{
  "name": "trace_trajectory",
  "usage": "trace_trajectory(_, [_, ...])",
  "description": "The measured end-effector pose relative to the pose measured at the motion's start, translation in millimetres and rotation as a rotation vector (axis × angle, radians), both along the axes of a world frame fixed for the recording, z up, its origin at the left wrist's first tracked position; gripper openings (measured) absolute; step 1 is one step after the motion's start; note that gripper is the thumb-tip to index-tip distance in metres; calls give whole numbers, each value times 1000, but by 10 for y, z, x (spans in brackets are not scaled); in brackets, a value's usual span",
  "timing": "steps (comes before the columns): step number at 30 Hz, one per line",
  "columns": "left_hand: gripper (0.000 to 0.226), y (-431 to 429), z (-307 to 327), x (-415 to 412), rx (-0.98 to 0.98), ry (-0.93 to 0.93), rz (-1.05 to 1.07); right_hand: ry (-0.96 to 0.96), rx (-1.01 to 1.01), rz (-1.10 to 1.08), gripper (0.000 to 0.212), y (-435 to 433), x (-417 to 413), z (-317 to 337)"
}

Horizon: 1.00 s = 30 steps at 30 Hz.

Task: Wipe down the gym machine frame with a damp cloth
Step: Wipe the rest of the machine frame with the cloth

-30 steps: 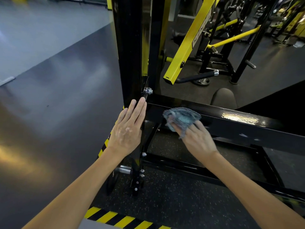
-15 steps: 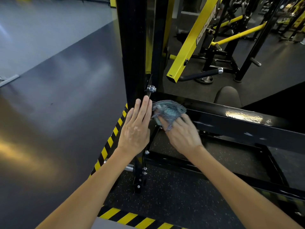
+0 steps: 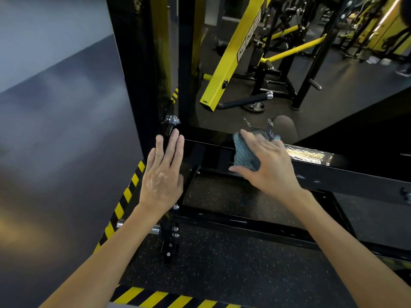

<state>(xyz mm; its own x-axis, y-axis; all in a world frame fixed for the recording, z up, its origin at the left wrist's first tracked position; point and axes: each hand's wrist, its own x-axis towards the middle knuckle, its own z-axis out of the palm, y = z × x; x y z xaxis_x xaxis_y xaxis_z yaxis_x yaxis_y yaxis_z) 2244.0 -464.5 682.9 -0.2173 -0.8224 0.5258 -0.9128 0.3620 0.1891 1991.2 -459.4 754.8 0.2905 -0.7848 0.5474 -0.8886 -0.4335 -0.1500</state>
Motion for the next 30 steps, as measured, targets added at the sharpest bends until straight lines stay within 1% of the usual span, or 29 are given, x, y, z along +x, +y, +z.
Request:
trace_trajectory(3, [105, -1, 23, -8, -1, -8, 5, -183, -65, 12, 46, 7, -7, 43])
trace_trajectory(4, [105, 2, 29, -14, -2, -11, 9, -171, -83, -12, 42, -7, -19, 40])
trace_trajectory(5, [104, 10, 36, -21, -2, -16, 15, -114, -74, -42, 41, -21, -29, 25])
trace_trajectory(7, [103, 33, 43, -51, 3, -27, 34, 30, -7, -101, 47, -38, -28, -16])
trace_trajectory(9, [102, 70, 46, -109, 11, -35, 66, 160, 32, -138, 58, -16, -15, -53])
trace_trajectory(11, [100, 105, 61, -191, 8, -42, 79, 287, 9, -161, 66, 12, 16, -79])
trace_trajectory(12, [97, 112, 74, -235, 0, -51, 61, 334, -10, -175, 66, 12, 48, -82])
trace_trajectory(16, [89, 91, 180, -409, -15, -48, -21, 475, -54, -192, 72, -55, 320, -104])
trace_trajectory(19, [84, 23, 250, -538, -38, -48, -65, 528, -111, -217, 70, -97, 366, -209])
trace_trajectory(23, [87, 0, 233, -670, -41, -46, -91, 613, -180, -356, 69, 7, -2, -330])
trace_trajectory(25, [89, 4, 210, -715, -29, -26, -79, 595, -208, -396, 69, 78, -225, -413])
trace_trajectory(27, [93, 5, 200, -743, -30, -12, -74, 539, -208, -427, 68, 123, -316, -476])
trace_trajectory(30, [96, 0, 197, -746, -30, -15, -75, 476, -194, -463, 70, 81, -63, -509])
